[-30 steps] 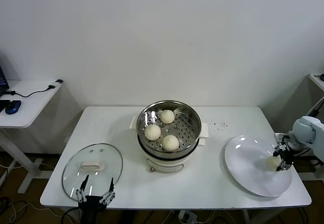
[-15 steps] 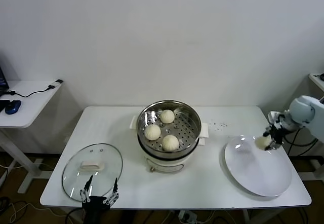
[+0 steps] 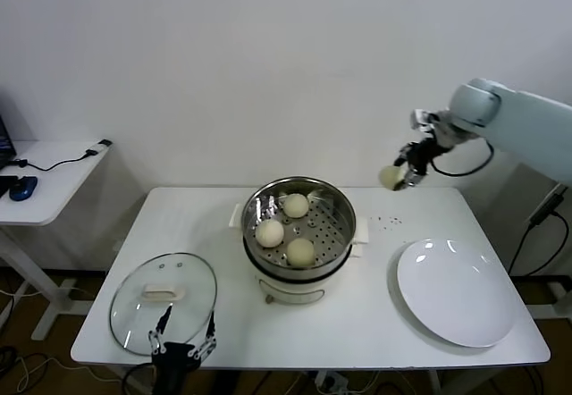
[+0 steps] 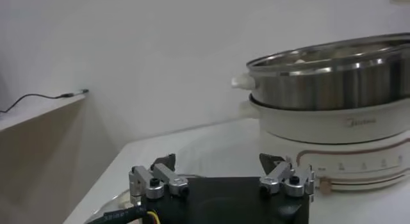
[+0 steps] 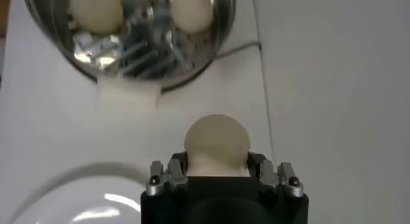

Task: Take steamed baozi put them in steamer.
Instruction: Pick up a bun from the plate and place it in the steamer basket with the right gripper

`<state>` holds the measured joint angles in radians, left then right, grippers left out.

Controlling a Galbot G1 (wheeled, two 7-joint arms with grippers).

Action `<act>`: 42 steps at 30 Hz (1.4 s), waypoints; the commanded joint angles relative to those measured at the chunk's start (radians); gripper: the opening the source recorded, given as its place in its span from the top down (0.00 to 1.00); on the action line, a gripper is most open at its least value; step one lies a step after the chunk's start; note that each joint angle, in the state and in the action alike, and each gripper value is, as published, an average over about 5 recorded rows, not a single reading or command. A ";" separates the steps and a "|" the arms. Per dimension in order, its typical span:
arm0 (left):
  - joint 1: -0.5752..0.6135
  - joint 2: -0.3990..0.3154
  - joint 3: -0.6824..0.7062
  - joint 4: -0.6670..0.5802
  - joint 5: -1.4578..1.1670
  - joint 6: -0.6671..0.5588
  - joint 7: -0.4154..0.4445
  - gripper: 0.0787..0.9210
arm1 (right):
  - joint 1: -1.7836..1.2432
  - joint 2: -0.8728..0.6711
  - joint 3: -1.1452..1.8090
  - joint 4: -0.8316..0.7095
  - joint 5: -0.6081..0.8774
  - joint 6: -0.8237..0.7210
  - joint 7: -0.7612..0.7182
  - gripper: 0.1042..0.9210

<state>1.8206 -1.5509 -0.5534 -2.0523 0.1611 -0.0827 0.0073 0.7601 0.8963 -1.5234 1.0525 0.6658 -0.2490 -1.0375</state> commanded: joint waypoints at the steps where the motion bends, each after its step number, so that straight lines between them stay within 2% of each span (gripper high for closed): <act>1: -0.011 0.007 0.006 0.009 -0.010 -0.003 0.006 0.12 | 0.151 0.293 -0.193 0.069 0.266 -0.059 0.038 0.38; 9: -0.021 0.014 -0.001 0.016 -0.029 -0.003 0.005 0.12 | 0.045 0.353 -0.200 0.084 0.197 -0.083 0.081 0.37; 21: -0.025 0.020 -0.015 0.026 -0.042 -0.001 0.005 0.12 | -0.091 0.353 -0.198 0.034 0.073 -0.080 0.118 0.37; 34: -0.027 0.014 -0.016 0.031 -0.040 -0.001 0.004 0.12 | -0.139 0.353 -0.165 0.012 0.061 -0.084 0.148 0.37; 37: -0.023 0.015 -0.018 0.029 -0.041 -0.003 0.004 0.12 | -0.132 0.343 -0.155 0.021 0.076 -0.089 0.146 0.31; 42: -0.017 0.017 -0.020 0.027 -0.042 -0.006 0.004 0.12 | -0.107 0.319 -0.150 0.042 0.103 -0.091 0.134 0.16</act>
<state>1.8001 -1.5353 -0.5721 -2.0235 0.1208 -0.0868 0.0115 0.6509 1.2321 -1.6844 1.0799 0.7478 -0.3358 -0.9056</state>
